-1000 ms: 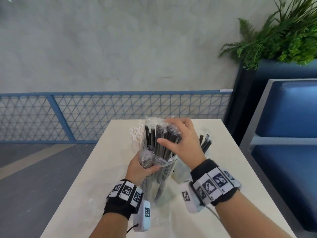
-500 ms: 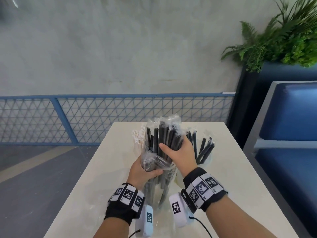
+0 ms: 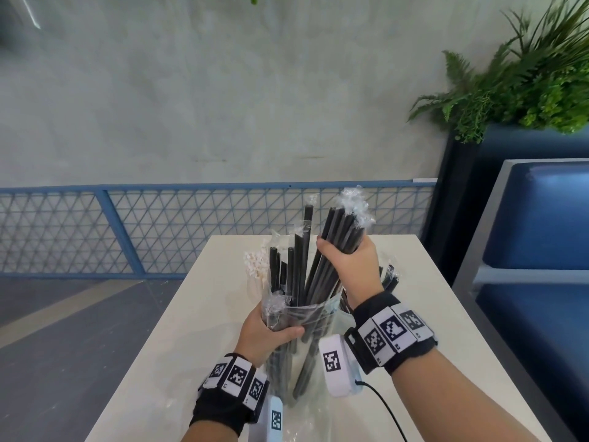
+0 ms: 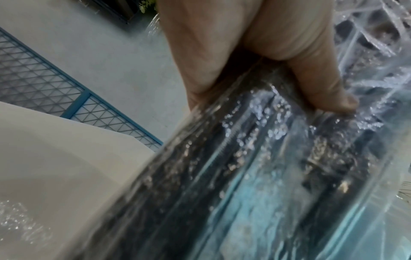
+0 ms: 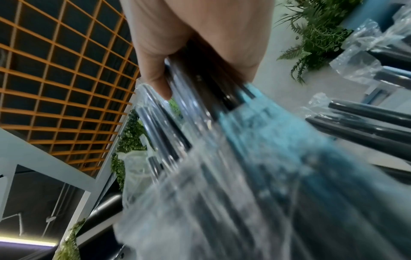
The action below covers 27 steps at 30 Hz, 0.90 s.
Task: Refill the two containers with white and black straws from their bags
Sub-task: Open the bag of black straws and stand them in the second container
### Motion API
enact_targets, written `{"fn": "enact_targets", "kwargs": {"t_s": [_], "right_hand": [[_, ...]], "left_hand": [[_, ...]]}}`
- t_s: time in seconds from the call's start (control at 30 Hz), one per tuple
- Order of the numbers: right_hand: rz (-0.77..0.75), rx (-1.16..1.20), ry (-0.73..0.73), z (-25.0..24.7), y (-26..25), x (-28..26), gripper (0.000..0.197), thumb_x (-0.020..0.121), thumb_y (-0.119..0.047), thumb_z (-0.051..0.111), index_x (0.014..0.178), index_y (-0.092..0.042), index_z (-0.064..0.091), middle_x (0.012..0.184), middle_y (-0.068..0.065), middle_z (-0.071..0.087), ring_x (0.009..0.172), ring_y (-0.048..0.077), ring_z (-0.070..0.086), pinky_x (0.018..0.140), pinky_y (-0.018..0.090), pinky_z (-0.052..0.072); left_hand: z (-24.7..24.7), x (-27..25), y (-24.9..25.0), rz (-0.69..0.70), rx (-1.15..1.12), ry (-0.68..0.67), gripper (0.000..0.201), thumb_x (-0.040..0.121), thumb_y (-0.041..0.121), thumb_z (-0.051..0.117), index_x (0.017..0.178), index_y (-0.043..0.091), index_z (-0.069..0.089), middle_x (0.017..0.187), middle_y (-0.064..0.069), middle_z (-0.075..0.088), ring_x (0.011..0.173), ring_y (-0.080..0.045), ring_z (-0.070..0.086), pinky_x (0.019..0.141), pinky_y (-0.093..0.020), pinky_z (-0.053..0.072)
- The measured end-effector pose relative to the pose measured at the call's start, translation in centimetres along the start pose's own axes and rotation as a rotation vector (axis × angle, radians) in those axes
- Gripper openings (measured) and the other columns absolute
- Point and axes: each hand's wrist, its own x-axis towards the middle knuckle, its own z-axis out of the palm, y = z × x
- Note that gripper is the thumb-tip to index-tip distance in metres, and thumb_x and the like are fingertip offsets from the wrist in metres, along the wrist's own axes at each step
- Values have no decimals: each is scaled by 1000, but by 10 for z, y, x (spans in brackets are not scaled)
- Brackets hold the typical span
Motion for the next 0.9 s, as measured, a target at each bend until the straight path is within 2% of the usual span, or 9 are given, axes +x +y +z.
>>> {"fn": "enact_targets", "kwargs": {"t_s": [0.1,0.23,0.33,0.4,0.53,0.63,0.7,0.77,0.9], "right_hand": [[-2,30,32,0,-5,6,23,75,-8,74,94,-13,61,85,-1,67,80,13,65,79,30,54],[-6,-19,-40,0,-6,6,21,74,-9,74,88,-17,61,83,-3,68,80,10,66,80,28,54],[21,-66,-85,4,0,2,29,72,-10,76,97,-9,63,90,1,70,86,14,67,82,32,55],[38,-70,-85,7,5,-2,33,71,-10,77,100,-7,62,93,5,71,89,17,68,85,36,55],[49,-45,-82,10,7,-6,28,72,-9,76,97,-10,62,91,3,71,88,15,68,86,37,55],[16,7,-44,8,-3,-1,22,74,-8,75,91,-13,63,84,-2,69,83,14,67,83,33,55],[-10,42,-16,6,-11,4,21,74,-7,74,86,-17,61,82,-1,68,81,16,67,81,34,55],[-17,79,13,5,-15,8,22,74,-5,74,85,-17,60,80,-1,67,79,16,66,80,35,56],[-12,106,53,6,-18,10,20,75,-4,72,84,-16,59,78,0,65,76,17,64,80,38,56]], "left_hand": [[1,0,1,-32,3,5,49,59,8,86,102,16,64,94,2,74,90,-11,69,86,-33,54],[0,-1,5,-33,-4,-36,61,53,16,90,105,25,59,101,3,71,98,-12,66,93,-36,51],[1,-5,15,-10,-74,-73,75,49,22,89,114,27,52,109,7,66,101,-4,64,90,-25,49],[5,-5,25,16,-154,-61,62,62,10,85,113,23,53,107,4,68,94,-3,67,82,-20,52],[7,-4,33,64,-185,42,51,66,13,80,113,15,59,101,-1,72,91,-12,70,80,-25,55],[6,-4,32,67,-176,86,44,71,5,77,111,13,61,99,-1,72,89,-9,70,75,-17,54],[7,-4,33,84,-151,87,37,72,3,76,104,16,62,95,2,72,89,-8,70,72,-13,53],[9,-3,35,96,-124,93,36,72,5,77,99,22,61,95,6,71,90,-4,68,74,-12,52],[7,0,35,96,-112,83,44,71,7,79,104,29,60,102,12,69,95,3,65,82,-11,49]]}}
